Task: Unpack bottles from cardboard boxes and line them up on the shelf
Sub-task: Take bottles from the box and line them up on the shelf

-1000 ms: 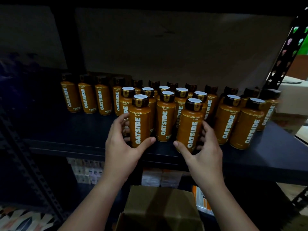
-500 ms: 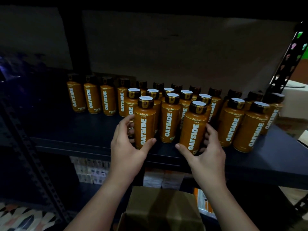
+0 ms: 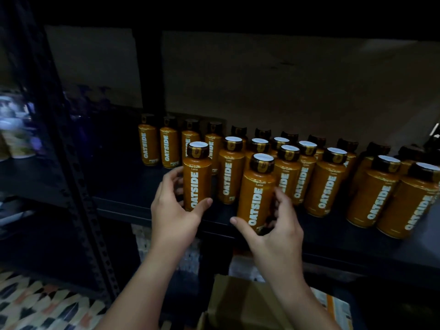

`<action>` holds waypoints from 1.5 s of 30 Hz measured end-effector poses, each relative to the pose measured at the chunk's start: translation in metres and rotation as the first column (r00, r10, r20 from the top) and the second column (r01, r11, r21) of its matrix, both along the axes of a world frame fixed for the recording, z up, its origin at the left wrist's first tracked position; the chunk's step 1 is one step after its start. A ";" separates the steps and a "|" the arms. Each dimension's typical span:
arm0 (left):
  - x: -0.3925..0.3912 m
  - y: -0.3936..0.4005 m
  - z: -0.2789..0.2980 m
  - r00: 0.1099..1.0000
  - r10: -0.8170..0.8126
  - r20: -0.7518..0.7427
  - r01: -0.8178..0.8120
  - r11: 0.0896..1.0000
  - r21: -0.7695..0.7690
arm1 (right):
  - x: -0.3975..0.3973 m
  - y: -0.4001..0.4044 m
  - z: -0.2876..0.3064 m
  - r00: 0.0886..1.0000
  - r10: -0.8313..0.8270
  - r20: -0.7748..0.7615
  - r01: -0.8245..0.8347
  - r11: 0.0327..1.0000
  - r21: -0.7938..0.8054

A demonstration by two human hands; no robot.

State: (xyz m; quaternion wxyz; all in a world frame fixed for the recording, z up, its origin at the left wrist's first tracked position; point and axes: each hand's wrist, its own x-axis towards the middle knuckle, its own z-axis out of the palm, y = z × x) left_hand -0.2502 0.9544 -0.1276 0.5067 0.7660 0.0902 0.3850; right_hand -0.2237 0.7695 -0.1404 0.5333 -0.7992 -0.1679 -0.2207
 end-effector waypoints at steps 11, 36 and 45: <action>0.032 0.083 0.011 0.999 0.003 -0.047 -0.007 0.998 -0.069 | 0.006 0.117 0.007 0.999 0.052 -0.007 -0.053 0.996 -0.078; 0.057 0.098 0.002 0.999 -0.016 -0.046 0.017 1.000 0.017 | 0.031 0.142 0.018 0.999 0.018 -0.050 -0.028 0.978 -0.209; 0.046 0.092 -0.002 0.994 0.067 -0.091 -0.056 0.992 0.116 | 0.018 0.127 0.014 0.998 0.011 -0.068 -0.031 0.956 -0.290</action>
